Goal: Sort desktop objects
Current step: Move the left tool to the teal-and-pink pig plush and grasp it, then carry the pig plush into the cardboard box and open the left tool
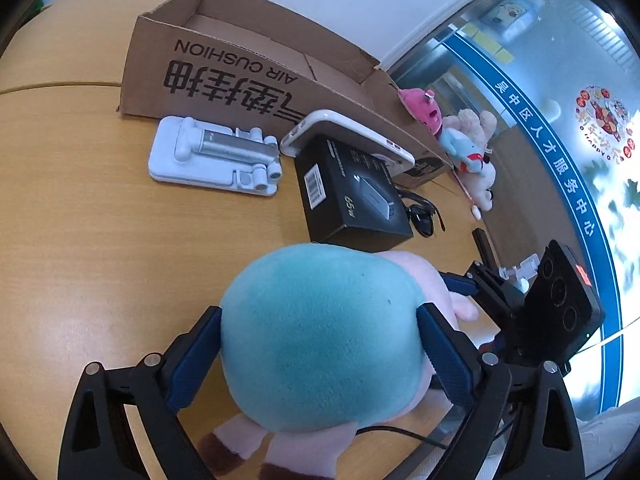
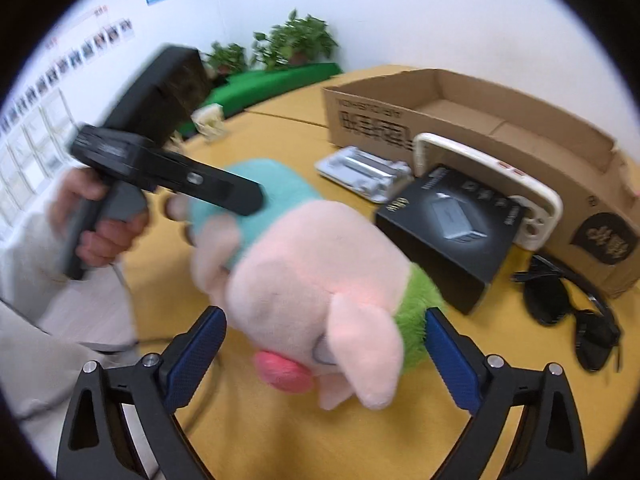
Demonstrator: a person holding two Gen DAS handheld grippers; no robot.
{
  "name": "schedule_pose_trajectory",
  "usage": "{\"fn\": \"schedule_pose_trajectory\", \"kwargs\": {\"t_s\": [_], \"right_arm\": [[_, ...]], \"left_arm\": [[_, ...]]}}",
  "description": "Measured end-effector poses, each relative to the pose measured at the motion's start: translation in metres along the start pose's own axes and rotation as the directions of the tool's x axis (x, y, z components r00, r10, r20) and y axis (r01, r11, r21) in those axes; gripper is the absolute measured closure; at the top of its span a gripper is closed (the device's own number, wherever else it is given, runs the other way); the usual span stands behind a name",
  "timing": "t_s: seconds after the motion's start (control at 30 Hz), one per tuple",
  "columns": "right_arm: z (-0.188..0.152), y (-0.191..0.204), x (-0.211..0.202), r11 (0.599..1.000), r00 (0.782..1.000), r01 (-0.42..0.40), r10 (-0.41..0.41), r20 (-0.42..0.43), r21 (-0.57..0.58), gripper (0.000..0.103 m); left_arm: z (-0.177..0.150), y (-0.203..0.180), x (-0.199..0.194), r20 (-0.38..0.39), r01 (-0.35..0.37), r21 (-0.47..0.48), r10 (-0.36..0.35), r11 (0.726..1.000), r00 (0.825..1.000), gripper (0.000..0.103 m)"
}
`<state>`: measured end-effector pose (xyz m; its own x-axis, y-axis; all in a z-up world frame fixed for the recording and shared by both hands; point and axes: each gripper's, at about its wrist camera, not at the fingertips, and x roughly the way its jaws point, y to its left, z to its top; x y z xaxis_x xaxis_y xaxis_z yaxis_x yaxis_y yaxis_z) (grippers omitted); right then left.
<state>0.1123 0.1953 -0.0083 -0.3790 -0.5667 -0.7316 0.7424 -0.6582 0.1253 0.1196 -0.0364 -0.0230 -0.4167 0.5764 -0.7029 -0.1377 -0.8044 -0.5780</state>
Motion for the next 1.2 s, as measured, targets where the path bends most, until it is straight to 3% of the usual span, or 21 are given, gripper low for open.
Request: {"fn": "schedule_pose_trajectory", "kwargs": {"t_s": [0.1, 0.2, 0.33, 0.57, 0.73, 0.87, 0.97, 1.03, 1.07, 1.2], "right_arm": [[-0.008, -0.010, -0.006, 0.999, 0.999, -0.011, 0.013, -0.039, 0.044, 0.009], [-0.019, -0.027, -0.007, 0.992, 0.996, -0.046, 0.054, -0.069, 0.119, 0.010], [-0.015, -0.016, 0.003, 0.994, 0.997, 0.007, 0.002, -0.083, 0.110, 0.018], [0.011, -0.020, -0.040, 0.988, 0.995, 0.063, -0.073, 0.066, 0.139, 0.023], [0.069, -0.041, -0.083, 0.983, 0.963, 0.157, -0.173, 0.205, 0.091, 0.023], [0.139, -0.062, -0.126, 0.960, 0.898, 0.278, -0.267, 0.349, 0.019, 0.023], [0.190, -0.076, -0.149, 0.944, 0.859, 0.329, -0.288, 0.423, -0.027, 0.023], [0.220, -0.086, -0.158, 0.934, 0.841, 0.354, -0.296, 0.453, -0.046, 0.023], [0.239, -0.094, -0.160, 0.932, 0.835, 0.358, -0.292, 0.467, -0.057, 0.023], [0.289, -0.125, -0.144, 0.939, 0.844, 0.337, -0.265, 0.467, -0.076, 0.023]], "left_arm": [[-0.007, -0.010, 0.005, -0.022, 0.011, 0.002, -0.011, 1.000, 1.000, 0.010], [-0.009, -0.022, 0.014, 0.009, 0.005, 0.011, -0.005, 1.000, 1.000, 0.015], [-0.004, -0.031, 0.011, 0.050, -0.011, 0.030, 0.010, 0.999, 0.999, 0.026], [0.031, -0.075, -0.023, 0.187, -0.015, 0.166, -0.017, 0.986, 0.982, 0.027], [0.100, -0.133, -0.063, 0.351, -0.075, 0.354, -0.058, 0.932, 0.934, 0.027], [0.163, -0.175, -0.104, 0.471, -0.134, 0.459, -0.113, 0.878, 0.875, 0.027], [0.205, -0.194, -0.129, 0.530, -0.177, 0.498, -0.136, 0.849, 0.837, 0.027], [0.230, -0.197, -0.142, 0.554, -0.188, 0.497, -0.142, 0.847, 0.821, 0.027], [0.243, -0.196, -0.146, 0.562, -0.182, 0.474, -0.136, 0.862, 0.816, 0.027], [0.295, -0.180, -0.145, 0.578, -0.217, 0.437, -0.088, 0.873, 0.811, 0.027]]}}
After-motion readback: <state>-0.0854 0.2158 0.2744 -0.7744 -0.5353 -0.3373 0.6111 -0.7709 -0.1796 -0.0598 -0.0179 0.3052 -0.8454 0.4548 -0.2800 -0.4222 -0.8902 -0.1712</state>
